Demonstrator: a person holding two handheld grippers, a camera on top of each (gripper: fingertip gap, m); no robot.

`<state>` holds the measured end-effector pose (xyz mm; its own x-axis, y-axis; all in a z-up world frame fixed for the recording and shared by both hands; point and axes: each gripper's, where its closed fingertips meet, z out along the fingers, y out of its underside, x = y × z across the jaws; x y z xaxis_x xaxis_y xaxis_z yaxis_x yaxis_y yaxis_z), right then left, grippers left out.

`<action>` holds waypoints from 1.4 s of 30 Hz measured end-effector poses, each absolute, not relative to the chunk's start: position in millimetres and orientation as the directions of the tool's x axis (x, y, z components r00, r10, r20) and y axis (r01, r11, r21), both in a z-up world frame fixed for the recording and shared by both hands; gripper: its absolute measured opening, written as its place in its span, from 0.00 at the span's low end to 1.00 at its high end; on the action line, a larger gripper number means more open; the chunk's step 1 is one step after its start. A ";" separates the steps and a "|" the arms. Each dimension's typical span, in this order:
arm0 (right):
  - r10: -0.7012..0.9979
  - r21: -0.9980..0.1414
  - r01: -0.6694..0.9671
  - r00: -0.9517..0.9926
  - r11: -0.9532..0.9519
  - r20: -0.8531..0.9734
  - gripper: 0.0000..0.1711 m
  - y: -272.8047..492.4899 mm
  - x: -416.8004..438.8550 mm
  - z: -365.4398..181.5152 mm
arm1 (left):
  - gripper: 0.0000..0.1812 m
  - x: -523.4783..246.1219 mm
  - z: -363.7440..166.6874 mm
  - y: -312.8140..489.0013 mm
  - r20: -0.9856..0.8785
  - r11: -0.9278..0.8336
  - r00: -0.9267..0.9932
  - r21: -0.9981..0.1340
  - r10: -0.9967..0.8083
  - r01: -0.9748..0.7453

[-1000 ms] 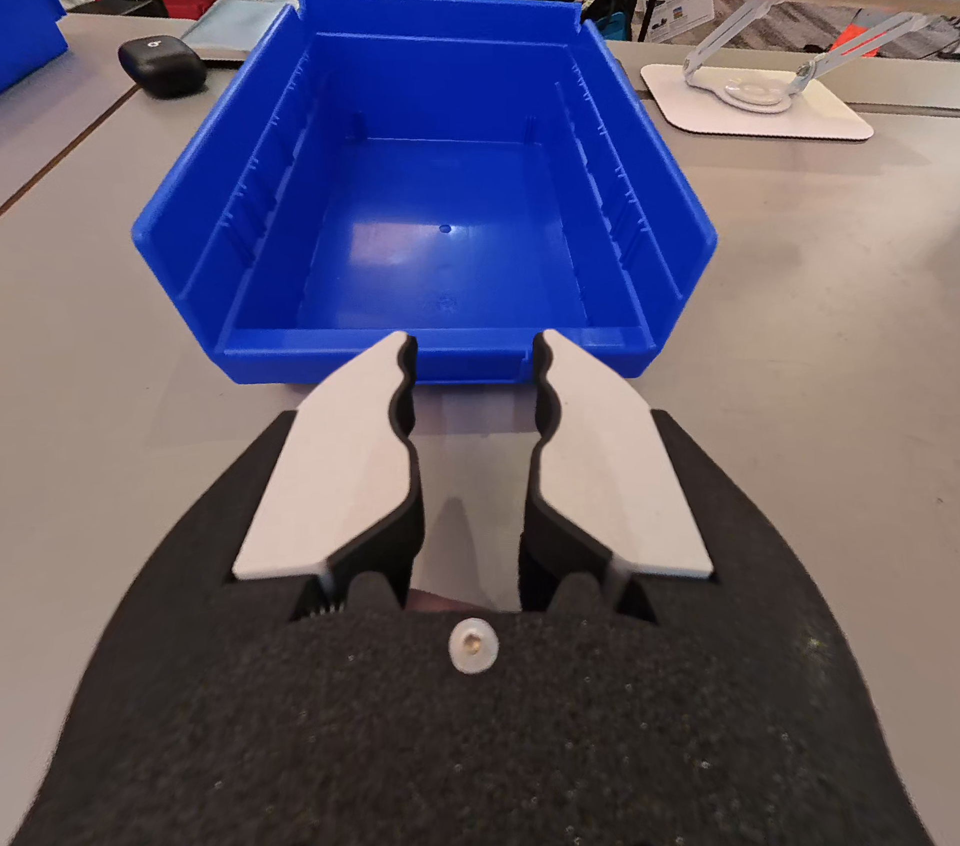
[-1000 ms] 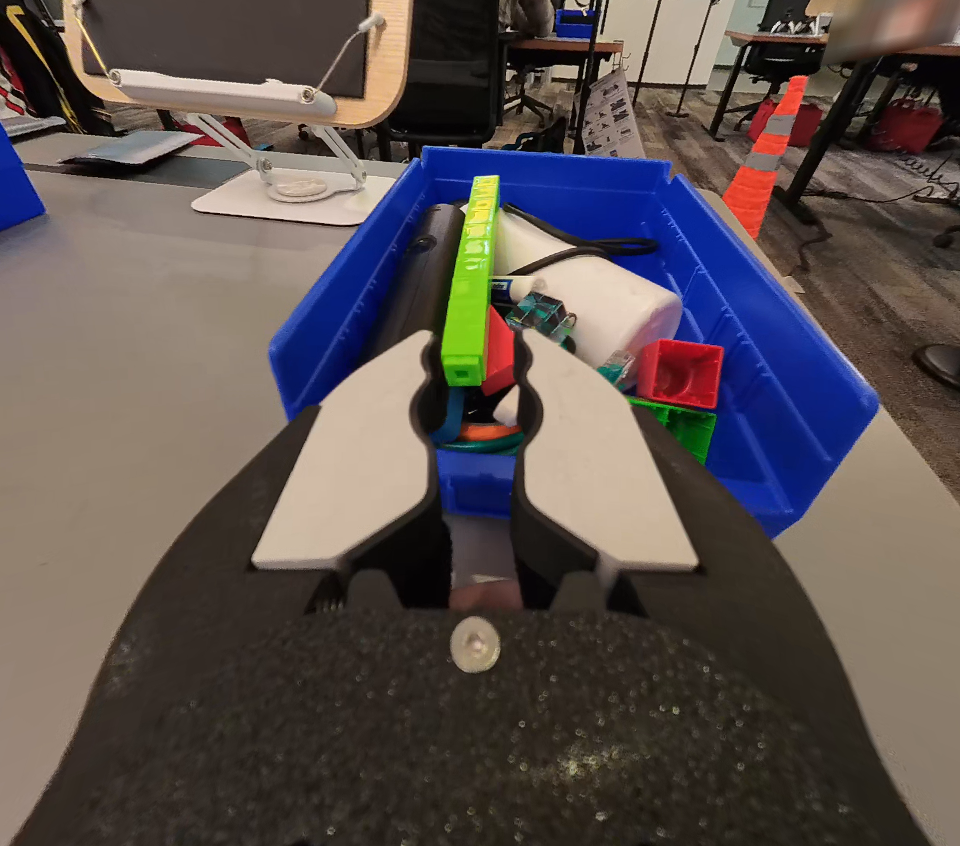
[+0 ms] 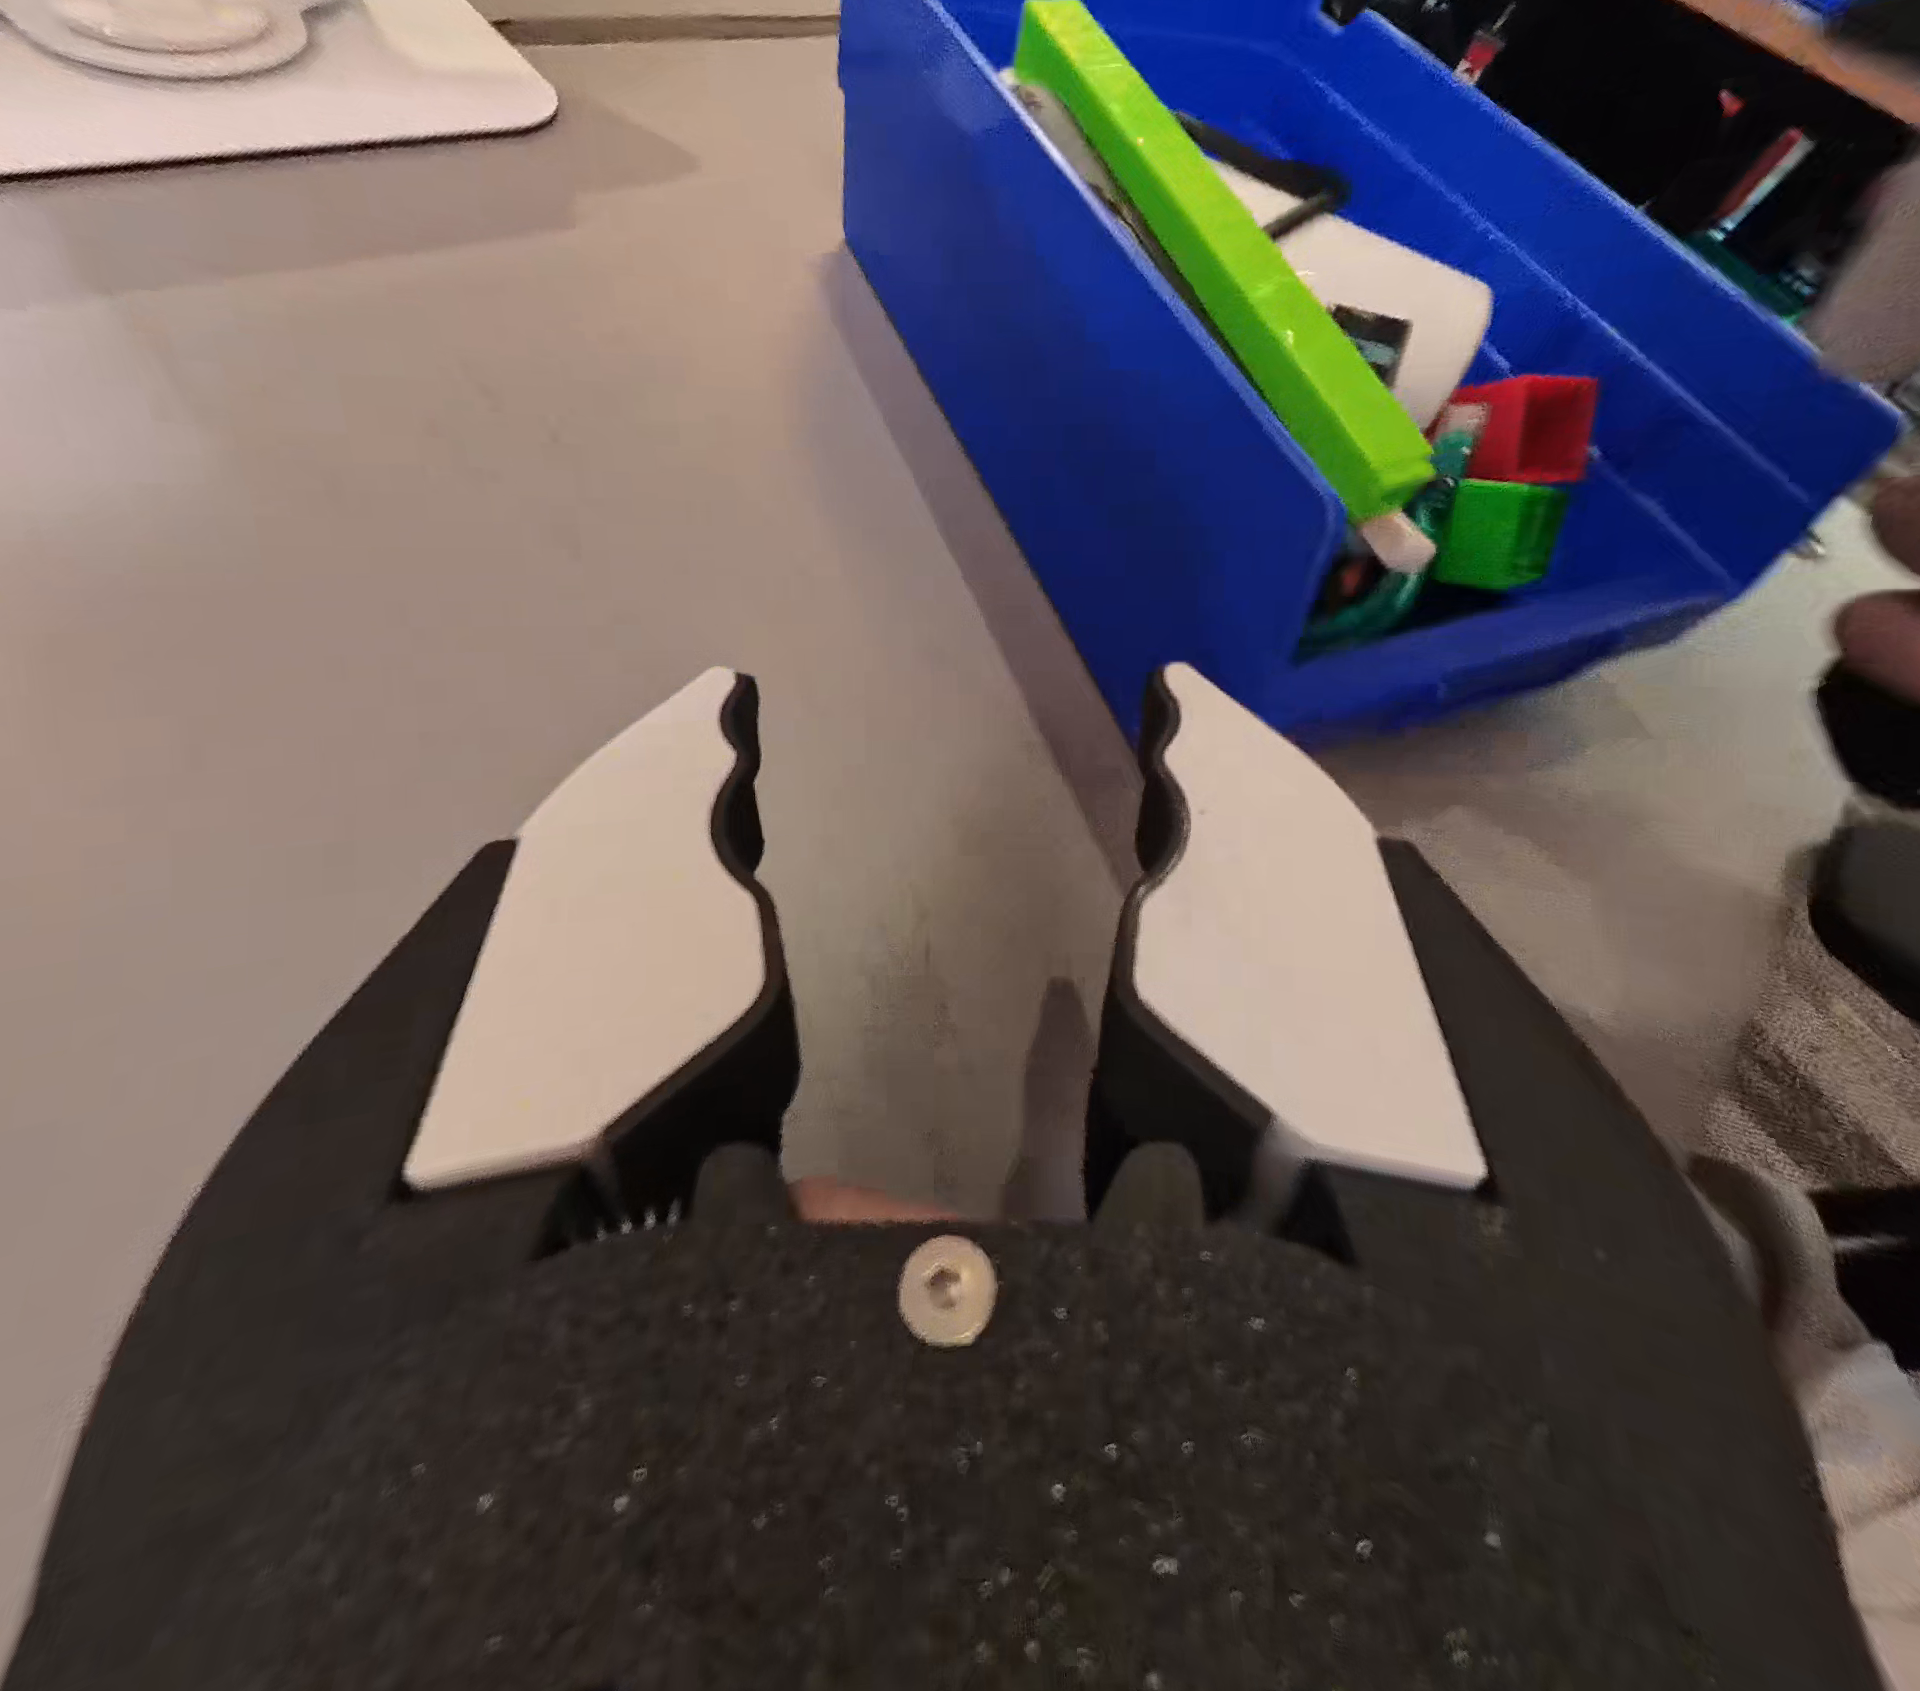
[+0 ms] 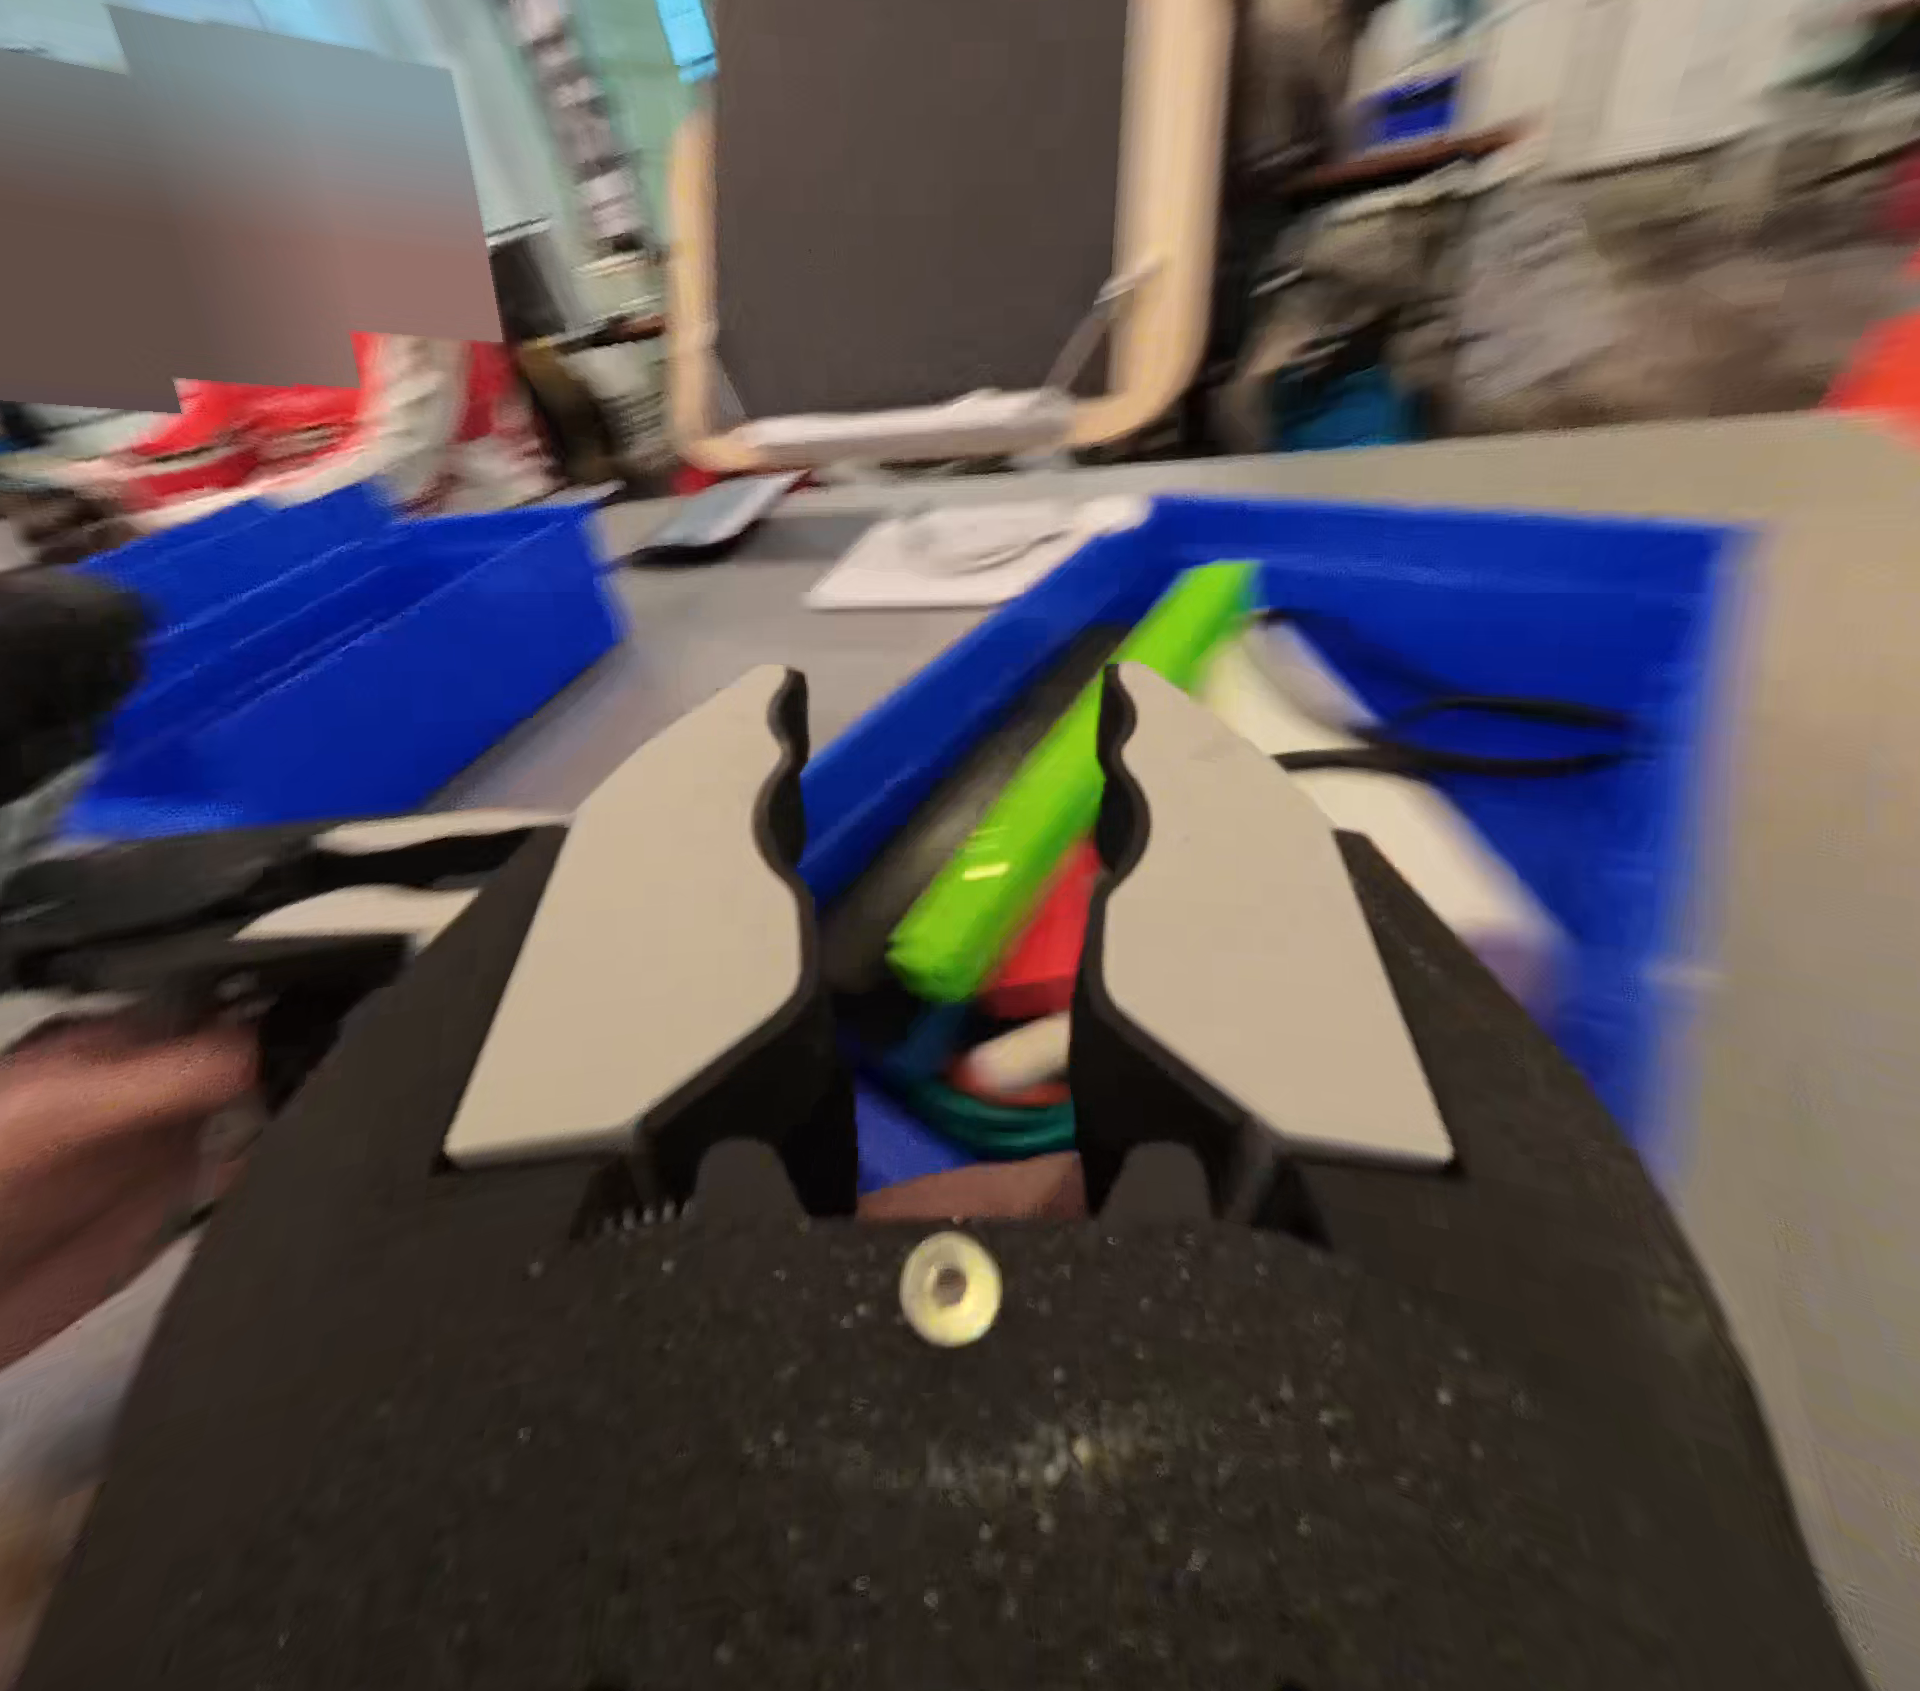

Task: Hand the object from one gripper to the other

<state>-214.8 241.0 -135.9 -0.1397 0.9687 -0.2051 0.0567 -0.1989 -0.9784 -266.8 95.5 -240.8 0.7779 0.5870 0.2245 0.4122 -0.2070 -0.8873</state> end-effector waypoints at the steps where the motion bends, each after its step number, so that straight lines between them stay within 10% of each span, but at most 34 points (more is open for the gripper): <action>1: 0.986 -0.986 0.019 -0.015 -0.164 -0.164 0.31 267.0 -208.7 -131.3 | 0.38 -271.7 -241.6 102.0 0.240 -0.203 0.779 -0.883 0.579 0.423; 10: 0.882 -0.938 0.330 0.466 -0.107 0.063 0.27 348.8 -169.1 -203.0 | 0.17 -266.9 -242.7 153.8 0.326 -0.229 0.817 -0.851 0.476 0.473; 16: 0.901 -0.871 0.462 0.430 -0.166 0.056 0.28 349.4 -157.3 -249.6 | 0.17 -252.6 -220.0 143.7 0.379 -0.142 0.787 -0.855 0.486 0.499; 23: 0.910 -0.900 0.411 0.413 -0.148 0.039 0.05 346.7 -163.8 -241.8 | 0.32 -238.6 -187.2 150.6 0.401 -0.030 0.816 -0.891 0.415 0.453; 27: 0.921 -0.903 0.399 0.390 -0.162 0.008 0.03 342.3 -167.0 -242.0 | 0.30 -228.1 -224.6 165.0 0.298 -0.201 0.825 -0.878 0.481 0.434; 32: 0.924 -0.902 0.415 0.380 -0.124 0.048 0.03 327.7 -169.1 -241.2 | 0.09 -256.3 -258.4 166.5 0.245 -0.316 0.757 -0.799 0.605 0.512; 42: 0.950 -0.930 0.360 0.311 -0.076 0.043 0.03 233.5 -202.8 -222.4 | 0.02 -283.8 -252.4 66.3 0.065 -0.284 0.639 -0.858 0.767 0.428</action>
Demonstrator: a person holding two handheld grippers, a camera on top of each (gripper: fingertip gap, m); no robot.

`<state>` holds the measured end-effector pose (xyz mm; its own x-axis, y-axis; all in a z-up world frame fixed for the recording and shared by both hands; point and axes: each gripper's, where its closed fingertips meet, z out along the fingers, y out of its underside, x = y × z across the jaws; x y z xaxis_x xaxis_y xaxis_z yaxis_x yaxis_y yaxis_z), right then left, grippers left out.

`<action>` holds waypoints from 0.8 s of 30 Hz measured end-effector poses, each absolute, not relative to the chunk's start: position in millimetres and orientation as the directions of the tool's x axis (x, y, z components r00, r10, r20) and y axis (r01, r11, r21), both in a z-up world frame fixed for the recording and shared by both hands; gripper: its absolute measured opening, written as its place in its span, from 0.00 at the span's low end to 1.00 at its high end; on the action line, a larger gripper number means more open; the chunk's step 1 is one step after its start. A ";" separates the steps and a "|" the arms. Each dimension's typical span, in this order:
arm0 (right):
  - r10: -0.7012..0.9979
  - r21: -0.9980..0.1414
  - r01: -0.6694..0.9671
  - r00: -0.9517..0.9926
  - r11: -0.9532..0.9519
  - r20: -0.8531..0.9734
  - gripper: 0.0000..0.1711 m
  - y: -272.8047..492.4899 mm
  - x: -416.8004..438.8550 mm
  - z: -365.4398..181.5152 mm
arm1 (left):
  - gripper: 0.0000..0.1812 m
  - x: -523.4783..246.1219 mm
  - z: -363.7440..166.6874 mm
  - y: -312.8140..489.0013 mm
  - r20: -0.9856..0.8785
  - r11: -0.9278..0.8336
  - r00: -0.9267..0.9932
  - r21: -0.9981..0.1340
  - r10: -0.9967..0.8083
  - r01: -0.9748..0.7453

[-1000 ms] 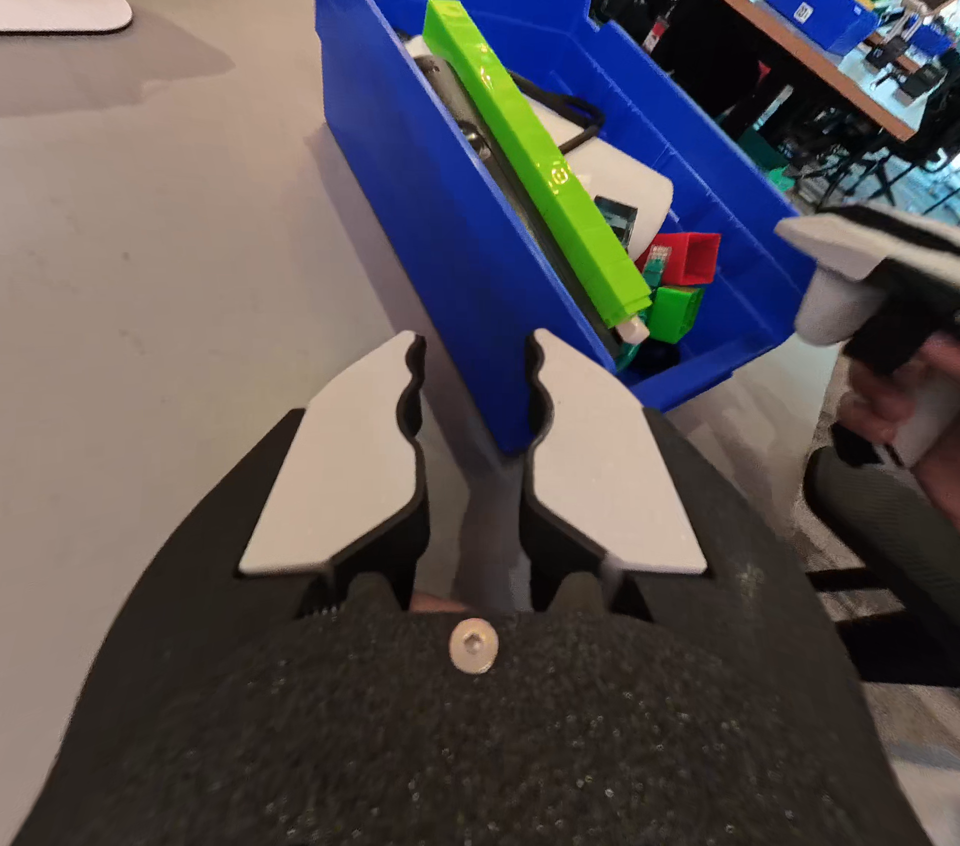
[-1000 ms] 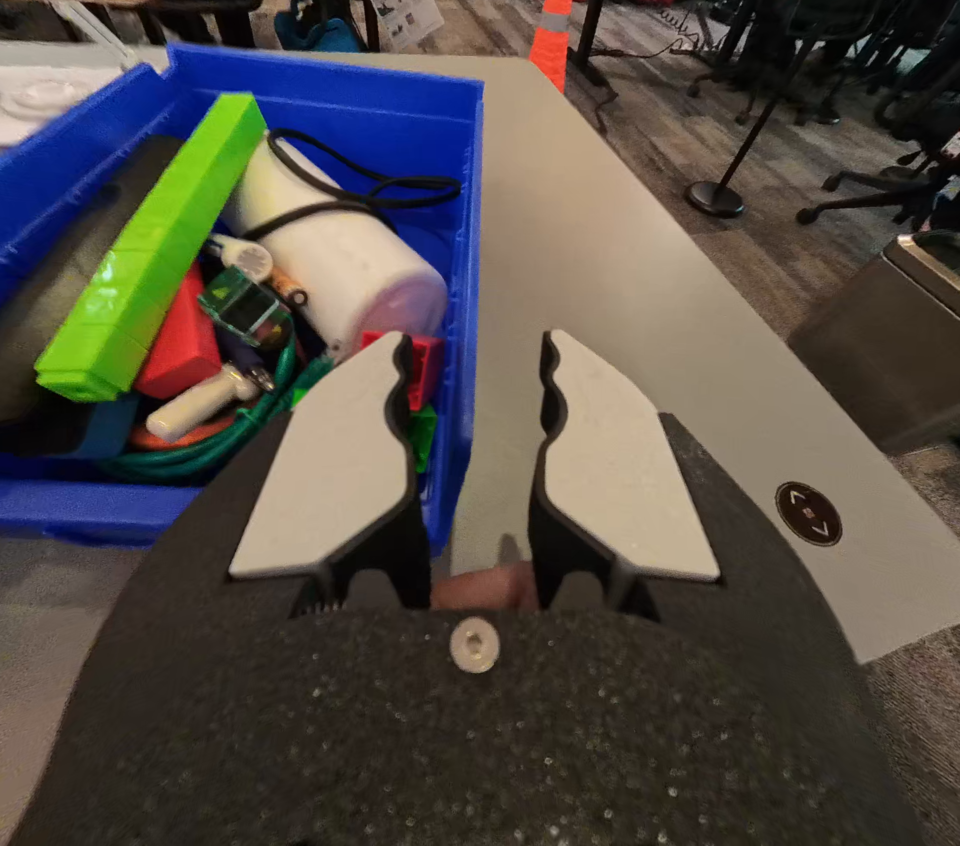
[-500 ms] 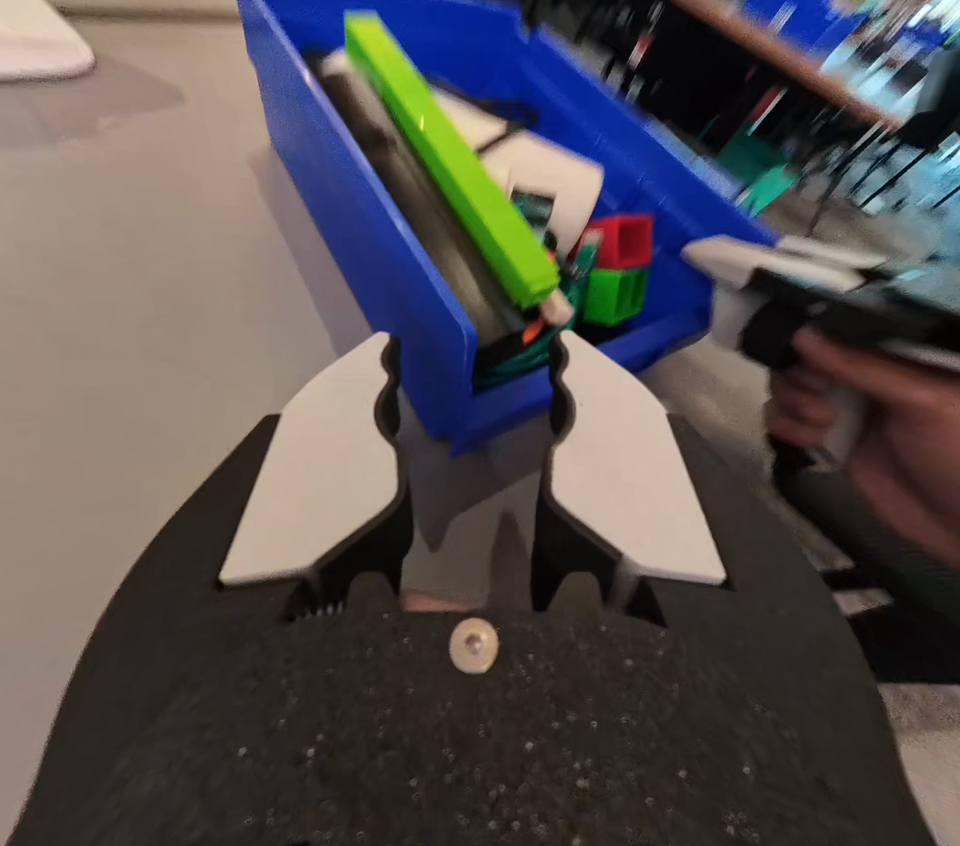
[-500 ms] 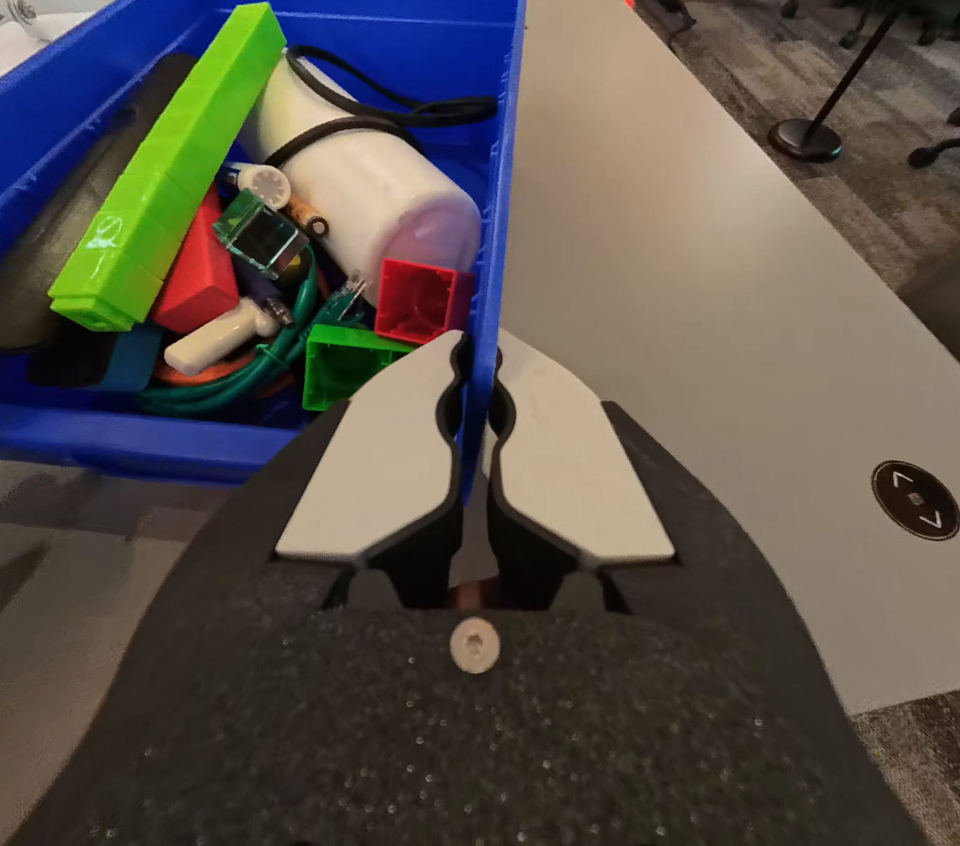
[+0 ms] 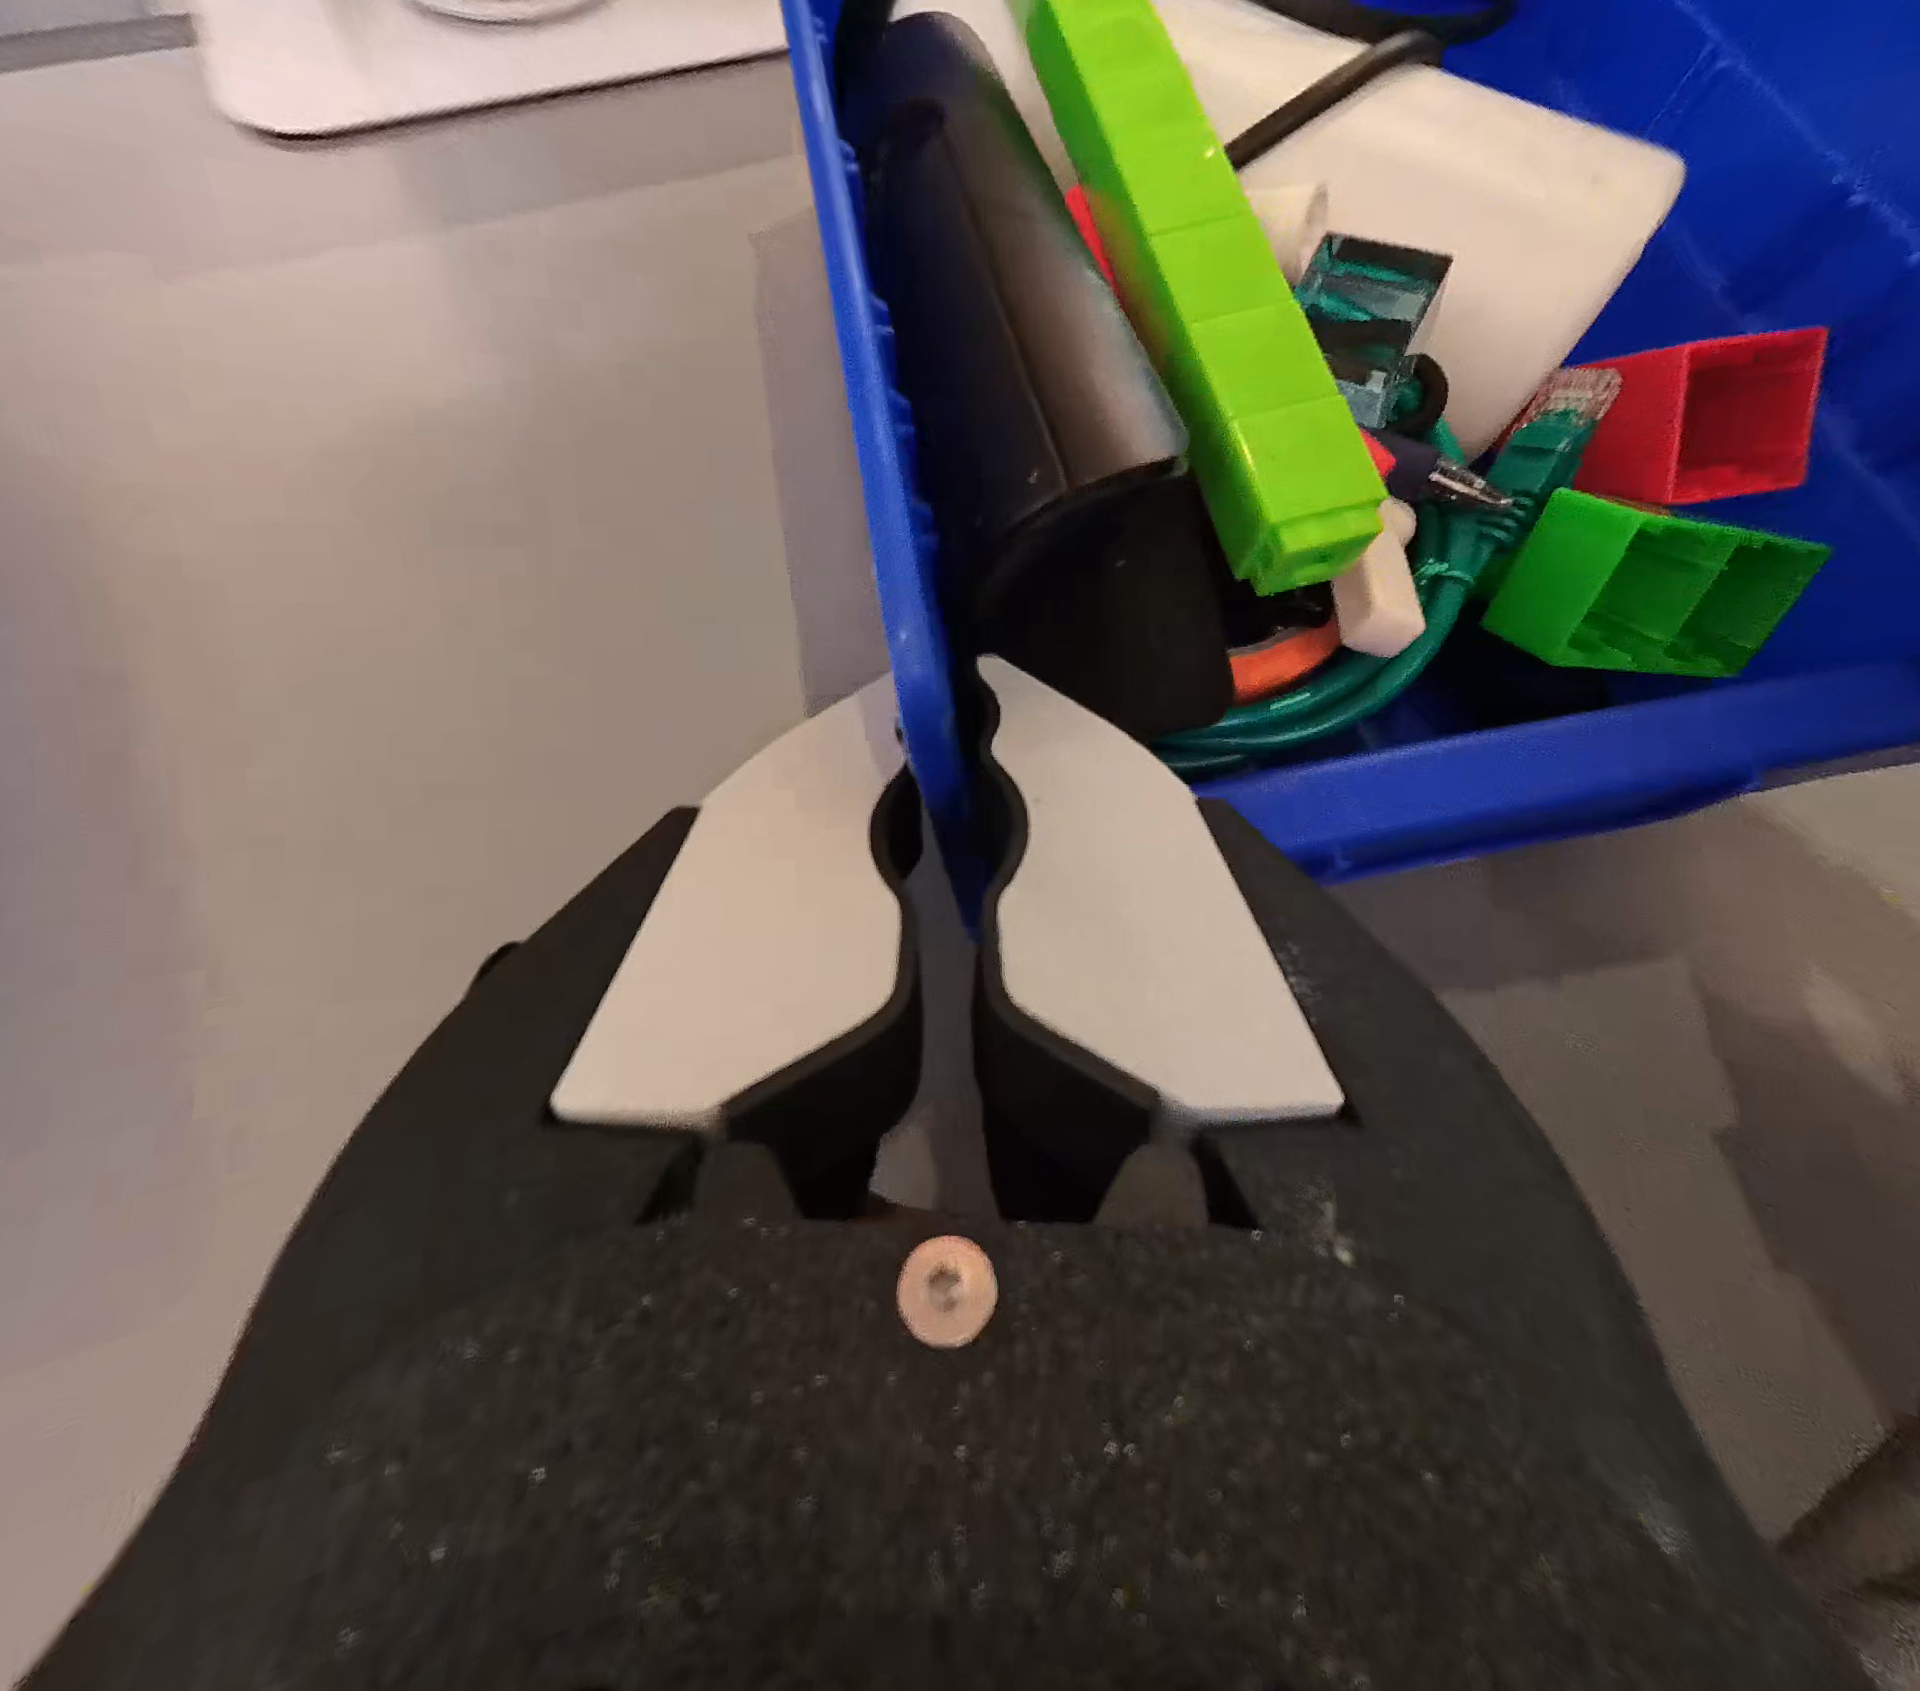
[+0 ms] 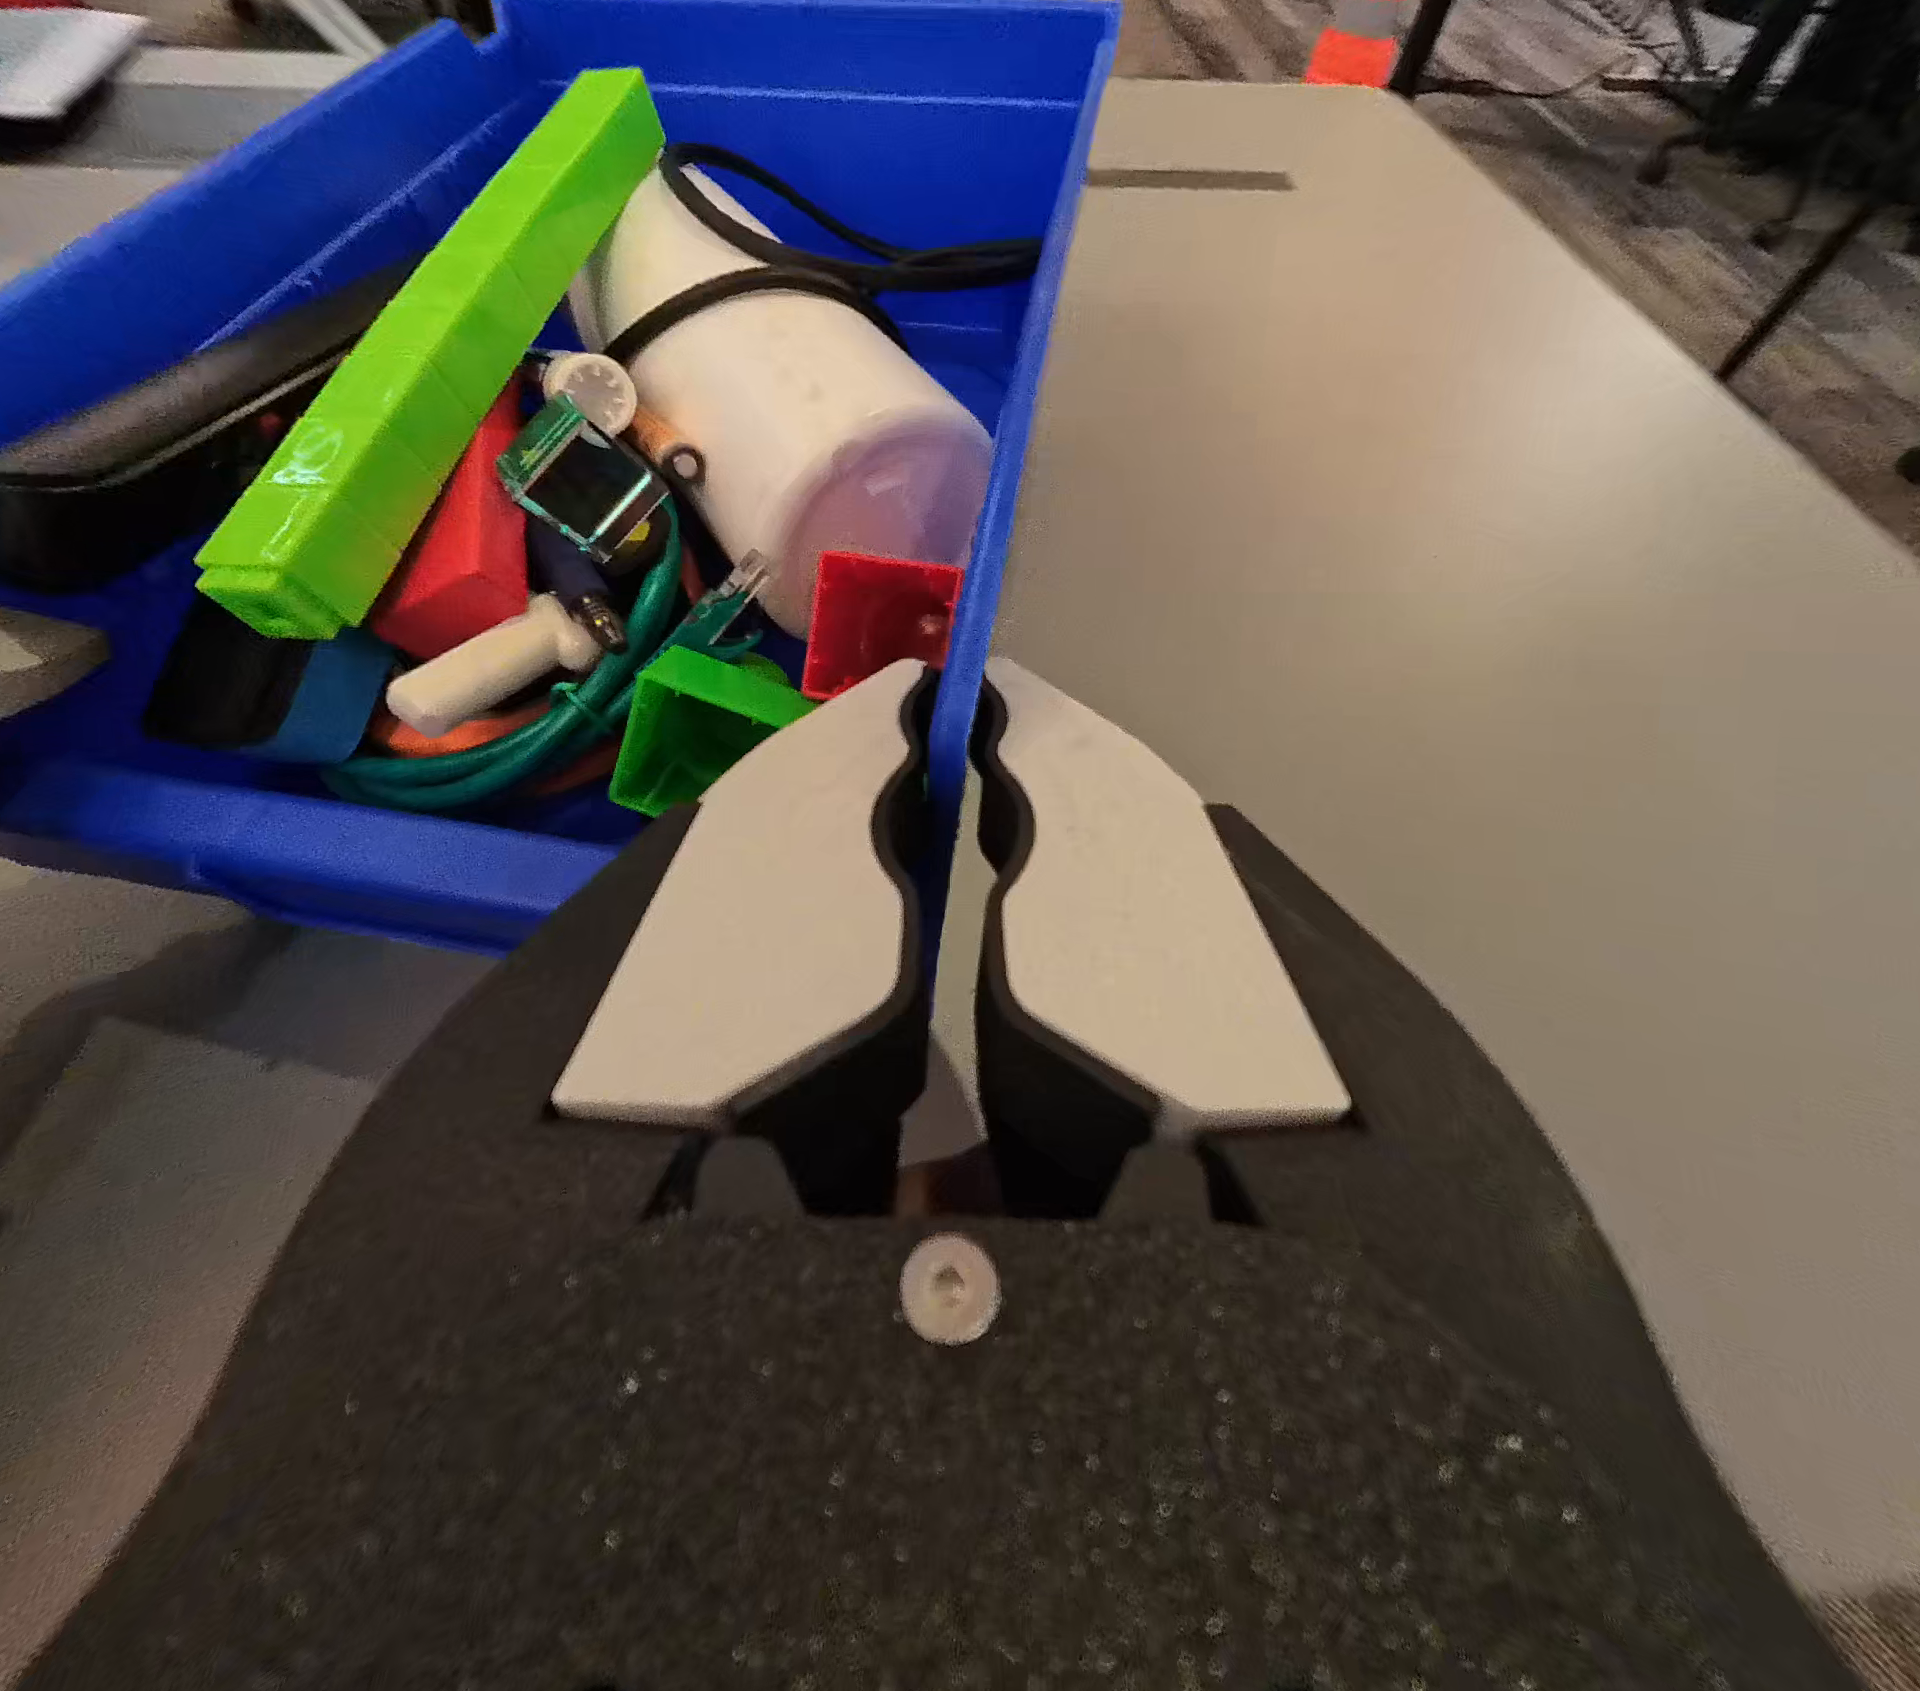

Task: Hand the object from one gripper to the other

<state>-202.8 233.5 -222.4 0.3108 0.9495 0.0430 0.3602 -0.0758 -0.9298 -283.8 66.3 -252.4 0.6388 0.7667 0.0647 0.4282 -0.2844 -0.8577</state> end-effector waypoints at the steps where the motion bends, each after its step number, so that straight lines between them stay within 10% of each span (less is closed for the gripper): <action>1: 0.958 -0.931 0.357 0.284 -0.074 0.033 0.03 220.5 -211.0 -222.2 | 0.01 -287.6 -249.5 50.6 0.044 -0.283 0.618 -0.862 0.785 0.421; 19: 0.997 -0.917 0.394 0.006 0.063 0.071 0.05 120.3 -288.9 -235.1 | 0.15 -317.8 -225.6 -72.3 0.261 -0.054 0.551 -0.870 0.793 0.489; 24: 0.967 -0.936 0.249 -0.121 0.247 0.223 0.11 116.1 -260.9 -189.2 | 0.21 -327.7 -194.1 -217.5 0.159 0.001 0.322 -0.898 0.933 0.439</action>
